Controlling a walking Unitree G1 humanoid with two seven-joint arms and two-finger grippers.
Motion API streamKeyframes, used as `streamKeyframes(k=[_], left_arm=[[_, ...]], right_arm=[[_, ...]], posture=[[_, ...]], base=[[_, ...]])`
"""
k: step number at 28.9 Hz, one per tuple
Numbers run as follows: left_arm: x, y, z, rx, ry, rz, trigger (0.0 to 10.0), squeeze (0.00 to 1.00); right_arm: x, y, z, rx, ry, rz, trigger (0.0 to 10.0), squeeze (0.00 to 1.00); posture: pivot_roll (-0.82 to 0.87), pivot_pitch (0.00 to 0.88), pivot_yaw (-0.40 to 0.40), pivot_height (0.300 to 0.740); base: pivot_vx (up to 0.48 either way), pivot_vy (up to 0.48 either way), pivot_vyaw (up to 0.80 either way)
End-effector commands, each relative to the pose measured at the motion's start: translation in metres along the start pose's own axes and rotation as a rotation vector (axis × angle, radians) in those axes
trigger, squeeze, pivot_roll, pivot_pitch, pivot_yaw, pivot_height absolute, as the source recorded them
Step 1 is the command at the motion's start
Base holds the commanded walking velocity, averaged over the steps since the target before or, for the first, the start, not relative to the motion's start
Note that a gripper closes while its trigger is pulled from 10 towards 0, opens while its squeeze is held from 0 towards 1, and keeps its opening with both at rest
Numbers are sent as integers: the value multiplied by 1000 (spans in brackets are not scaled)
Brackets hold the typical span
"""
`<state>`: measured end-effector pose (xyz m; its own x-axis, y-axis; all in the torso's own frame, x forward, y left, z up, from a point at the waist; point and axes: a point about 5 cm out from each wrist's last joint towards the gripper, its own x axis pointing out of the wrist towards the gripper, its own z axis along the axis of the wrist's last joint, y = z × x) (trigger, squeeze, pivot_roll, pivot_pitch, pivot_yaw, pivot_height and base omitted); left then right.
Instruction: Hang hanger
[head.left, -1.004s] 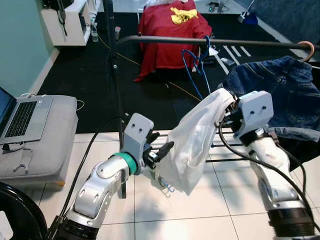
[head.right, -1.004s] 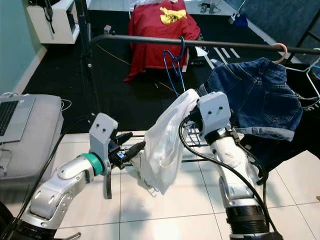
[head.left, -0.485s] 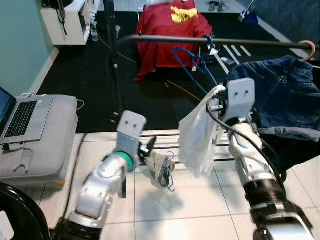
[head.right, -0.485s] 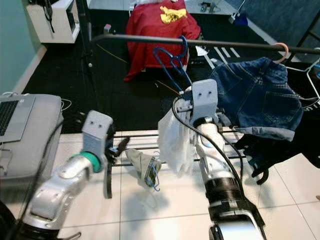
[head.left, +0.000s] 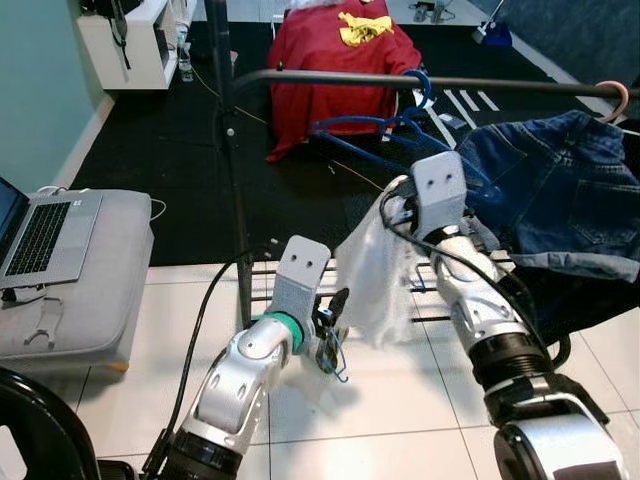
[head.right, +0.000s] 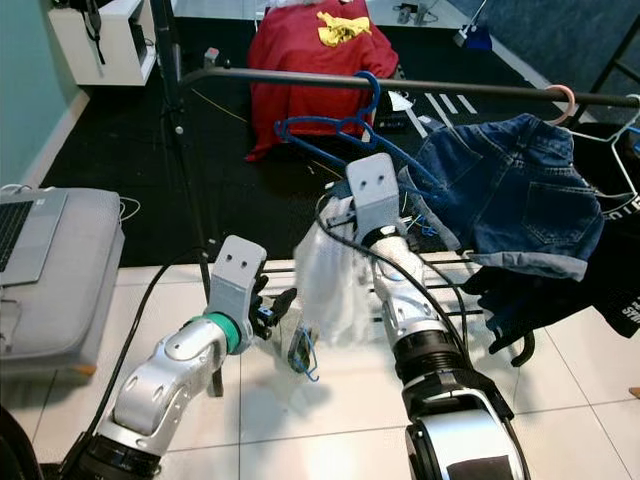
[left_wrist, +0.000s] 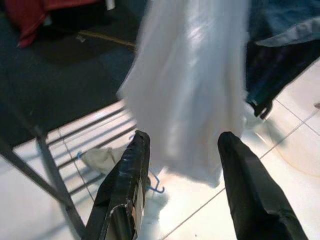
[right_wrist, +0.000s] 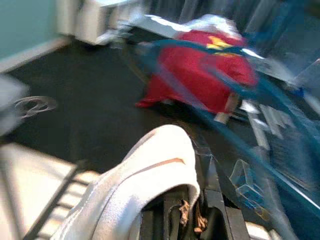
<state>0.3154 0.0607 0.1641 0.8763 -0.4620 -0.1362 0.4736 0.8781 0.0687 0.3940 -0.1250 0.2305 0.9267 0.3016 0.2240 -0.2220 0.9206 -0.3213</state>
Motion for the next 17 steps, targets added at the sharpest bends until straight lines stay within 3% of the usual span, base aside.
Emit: streamKeyframes(k=[1, 2, 4, 6, 7, 9, 17], left_arm=[[-5, 5, -11, 9, 25, 10, 10000, 0], [-8, 12, -13, 24, 27, 40, 10000, 0], [-8, 12, -13, 24, 27, 40, 10000, 0], [-22, 27, -18, 50, 34, 71, 10000, 0], [-22, 27, -18, 50, 34, 71, 10000, 0], [-38, 38, -20, 106, 27, 82, 10000, 0], [-58, 48, -30, 178, 35, 139, 10000, 0]], right_arm=[[0, 11, 3, -11, -38, 102, 10000, 0], [0, 15, 4, -19, -46, 139, 10000, 0], [0, 15, 4, -19, -46, 139, 10000, 0], [0, 25, 6, -27, -63, 222, 10000, 0], [0, 25, 6, -27, -63, 222, 10000, 0], [2, 32, 9, -23, -73, 274, 10000, 0], [11, 44, 10, 22, -43, 289, 10000, 0]], posture=[[-119, 139, 20, 740], [-119, 139, 20, 740], [-119, 139, 20, 740], [-112, 141, 16, 740], [-112, 141, 16, 740], [-106, 141, 11, 740], [-80, 140, -6, 740]], base=[[0, 0, 0], [0, 0, 0], [0, 0, 0], [0, 0, 0], [0, 0, 0], [0, 0, 0], [0, 0, 0]])
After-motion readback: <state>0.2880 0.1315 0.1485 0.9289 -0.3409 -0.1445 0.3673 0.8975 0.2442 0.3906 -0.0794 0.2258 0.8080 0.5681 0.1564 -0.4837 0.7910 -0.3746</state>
